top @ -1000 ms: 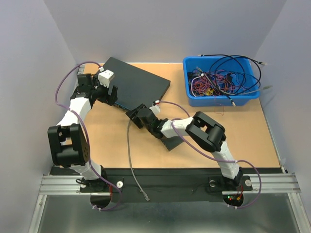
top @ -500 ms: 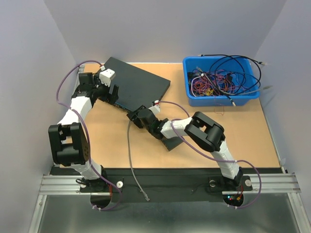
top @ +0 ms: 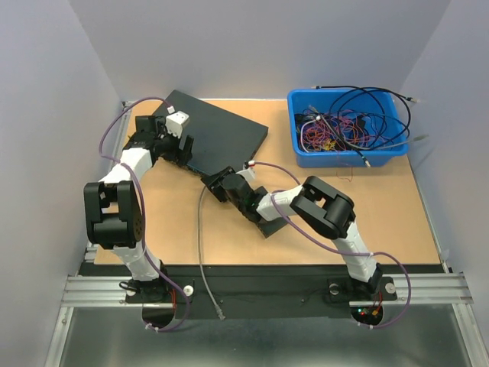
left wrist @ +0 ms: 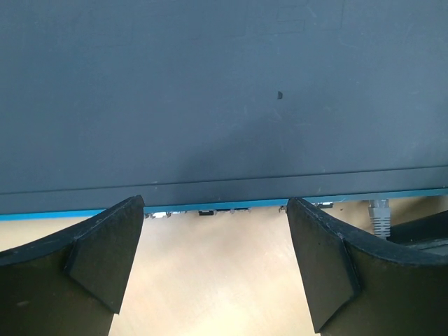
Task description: Pull the plug from the switch port
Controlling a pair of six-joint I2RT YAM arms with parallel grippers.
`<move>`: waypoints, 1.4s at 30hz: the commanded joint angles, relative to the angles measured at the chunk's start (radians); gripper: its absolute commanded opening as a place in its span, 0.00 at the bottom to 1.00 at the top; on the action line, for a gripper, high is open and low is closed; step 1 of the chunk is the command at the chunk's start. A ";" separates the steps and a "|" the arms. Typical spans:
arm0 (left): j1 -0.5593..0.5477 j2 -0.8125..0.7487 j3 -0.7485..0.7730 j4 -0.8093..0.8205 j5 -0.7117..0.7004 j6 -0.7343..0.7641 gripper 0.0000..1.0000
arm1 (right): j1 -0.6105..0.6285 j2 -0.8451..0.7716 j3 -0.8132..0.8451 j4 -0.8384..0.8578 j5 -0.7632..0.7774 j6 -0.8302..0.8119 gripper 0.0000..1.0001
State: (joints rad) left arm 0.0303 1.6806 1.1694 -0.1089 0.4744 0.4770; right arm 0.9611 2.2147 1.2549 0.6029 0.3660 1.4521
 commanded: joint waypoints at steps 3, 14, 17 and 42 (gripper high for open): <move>-0.026 -0.007 0.058 0.025 0.010 -0.014 0.94 | -0.104 0.076 -0.084 -0.100 0.126 0.225 0.48; -0.027 -0.027 0.059 0.018 0.038 -0.005 0.94 | -0.104 0.042 -0.123 -0.330 0.117 0.294 0.60; -0.027 -0.036 0.059 0.017 0.047 -0.003 0.94 | -0.102 0.019 -0.155 -0.354 0.117 0.306 0.63; -0.145 -0.162 -0.172 -0.069 0.054 0.120 0.71 | -0.065 -0.297 -0.193 -0.446 0.218 -0.208 0.63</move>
State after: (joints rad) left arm -0.0841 1.5635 1.0367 -0.1917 0.5671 0.5751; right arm 0.9207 1.9560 1.0813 0.2665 0.4793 1.3994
